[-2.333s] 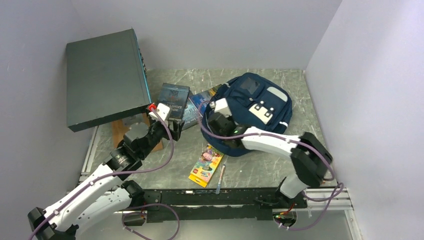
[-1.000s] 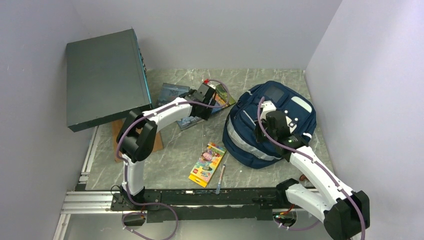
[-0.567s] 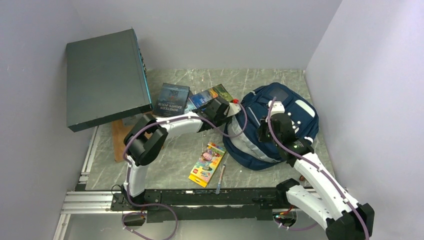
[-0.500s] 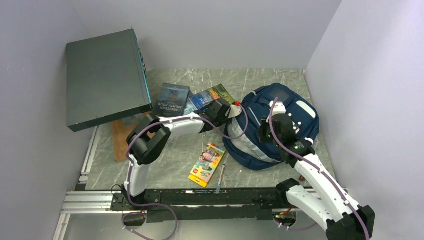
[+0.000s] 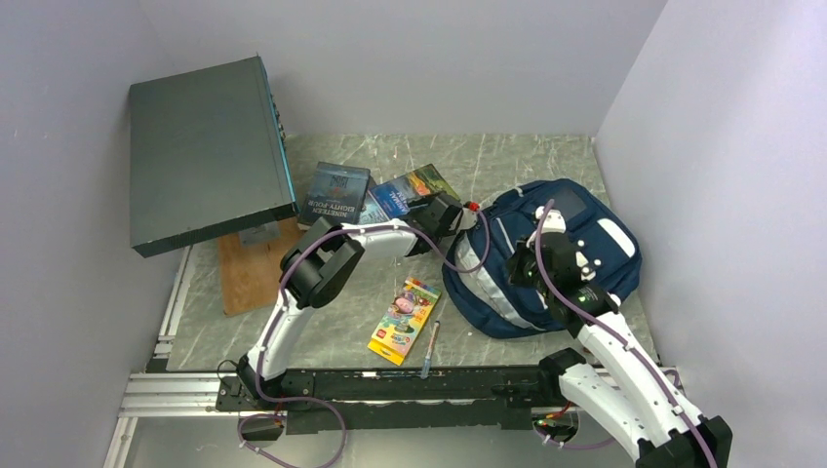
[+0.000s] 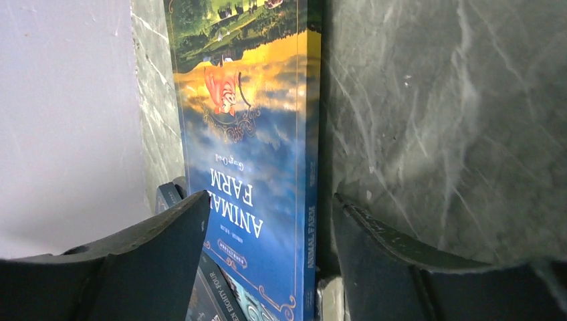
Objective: Pack the student bag
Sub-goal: Adjust the student bag at the center of the board, then pick up the book from the center of the board.
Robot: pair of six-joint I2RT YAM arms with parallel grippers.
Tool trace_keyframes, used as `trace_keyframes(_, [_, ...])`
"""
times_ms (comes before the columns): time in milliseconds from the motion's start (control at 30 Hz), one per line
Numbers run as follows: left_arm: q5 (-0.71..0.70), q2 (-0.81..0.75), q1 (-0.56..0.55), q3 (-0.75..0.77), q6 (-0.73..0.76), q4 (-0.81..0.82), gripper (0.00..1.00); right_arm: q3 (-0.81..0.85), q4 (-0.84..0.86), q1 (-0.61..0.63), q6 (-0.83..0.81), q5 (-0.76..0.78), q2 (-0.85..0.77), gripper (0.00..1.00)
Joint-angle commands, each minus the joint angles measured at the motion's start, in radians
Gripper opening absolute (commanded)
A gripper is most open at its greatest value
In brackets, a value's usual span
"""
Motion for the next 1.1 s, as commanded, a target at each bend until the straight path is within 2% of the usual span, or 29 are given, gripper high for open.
trace_keyframes(0, [-0.125, 0.071, -0.005, 0.052, 0.068, -0.031, 0.67, 0.021, 0.071, 0.003, 0.05, -0.03, -0.038, 0.0])
trace_keyframes(133, [-0.141, 0.083, -0.005, 0.05, 0.124, -0.031, 0.5, 0.022, 0.06, 0.003, 0.043, -0.018, -0.065, 0.0])
trace_keyframes(333, [-0.144, 0.026, -0.008, 0.107, 0.085, -0.122, 0.0, 0.033, 0.044, 0.004, 0.037, 0.0, -0.063, 0.0])
trace_keyframes(500, [-0.161, -0.091, -0.007, 0.135, 0.03, -0.173, 0.0, 0.026, 0.05, 0.003, 0.043, 0.008, -0.029, 0.0])
trace_keyframes(600, [-0.153, -0.176, -0.008, 0.137, -0.054, -0.224, 0.0, 0.031, 0.056, 0.003, 0.032, 0.002, -0.011, 0.28])
trace_keyframes(733, [-0.155, -0.287, -0.009, 0.13, -0.174, -0.306, 0.0, 0.063, 0.054, 0.004, 0.013, -0.03, 0.022, 0.56])
trace_keyframes(867, [-0.095, -0.404, -0.009, 0.129, -0.34, -0.405, 0.0, 0.097, 0.068, 0.004, 0.048, -0.07, 0.057, 0.7])
trace_keyframes(1000, [0.086, -0.527, -0.012, 0.063, -0.466, -0.45, 0.0, 0.155, 0.055, 0.004, 0.268, -0.076, 0.117, 0.81])
trace_keyframes(1067, [0.17, -0.565, -0.011, 0.042, -0.536, -0.498, 0.0, 0.183, 0.066, 0.003, 0.368, -0.146, 0.156, 0.85])
